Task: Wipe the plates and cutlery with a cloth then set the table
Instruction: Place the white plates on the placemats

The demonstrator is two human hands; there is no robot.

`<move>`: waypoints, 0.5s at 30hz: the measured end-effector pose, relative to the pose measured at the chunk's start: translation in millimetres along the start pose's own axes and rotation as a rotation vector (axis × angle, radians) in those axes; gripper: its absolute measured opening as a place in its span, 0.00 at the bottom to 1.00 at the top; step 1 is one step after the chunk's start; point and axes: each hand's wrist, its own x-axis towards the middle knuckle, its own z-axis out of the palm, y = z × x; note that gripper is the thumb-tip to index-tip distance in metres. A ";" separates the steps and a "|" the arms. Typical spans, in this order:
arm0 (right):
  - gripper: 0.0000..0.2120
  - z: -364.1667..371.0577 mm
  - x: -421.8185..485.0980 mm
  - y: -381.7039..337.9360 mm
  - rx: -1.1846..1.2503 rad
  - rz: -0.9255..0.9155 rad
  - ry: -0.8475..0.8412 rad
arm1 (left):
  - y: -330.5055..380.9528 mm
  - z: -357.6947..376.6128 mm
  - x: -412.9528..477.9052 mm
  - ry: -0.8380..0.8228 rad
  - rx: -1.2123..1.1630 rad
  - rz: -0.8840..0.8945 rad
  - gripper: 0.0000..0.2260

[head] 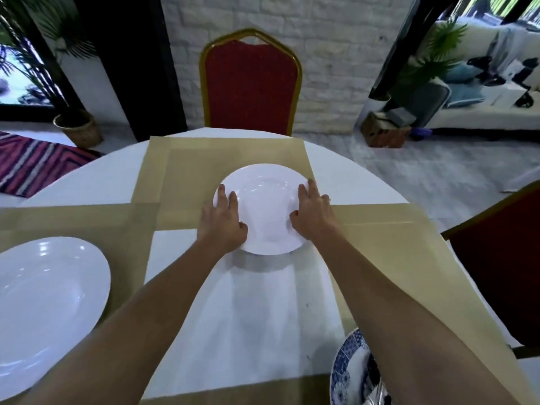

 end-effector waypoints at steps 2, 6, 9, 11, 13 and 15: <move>0.32 0.8 27.3 -18.3 -0.002 -0.016 0.014 | -16.4 -1.6 28.0 -0.012 -0.023 -0.048 0.33; 0.31 6.4 75.3 -45.8 -0.033 -0.068 0.036 | -44.5 -2.3 74.0 -0.019 0.021 -0.079 0.33; 0.30 11.2 98.0 -56.3 -0.100 -0.093 0.039 | -57.1 -1.4 102.1 -0.036 0.030 -0.079 0.33; 0.30 14.2 109.6 -58.7 -0.095 -0.081 0.041 | -61.4 -0.5 118.0 -0.039 0.057 -0.070 0.34; 0.29 15.0 118.1 -57.7 -0.093 -0.076 0.056 | -61.8 1.6 129.2 -0.034 0.060 -0.062 0.34; 0.29 13.3 123.1 -56.0 -0.085 -0.064 0.047 | -61.1 2.4 136.4 -0.031 0.065 -0.049 0.33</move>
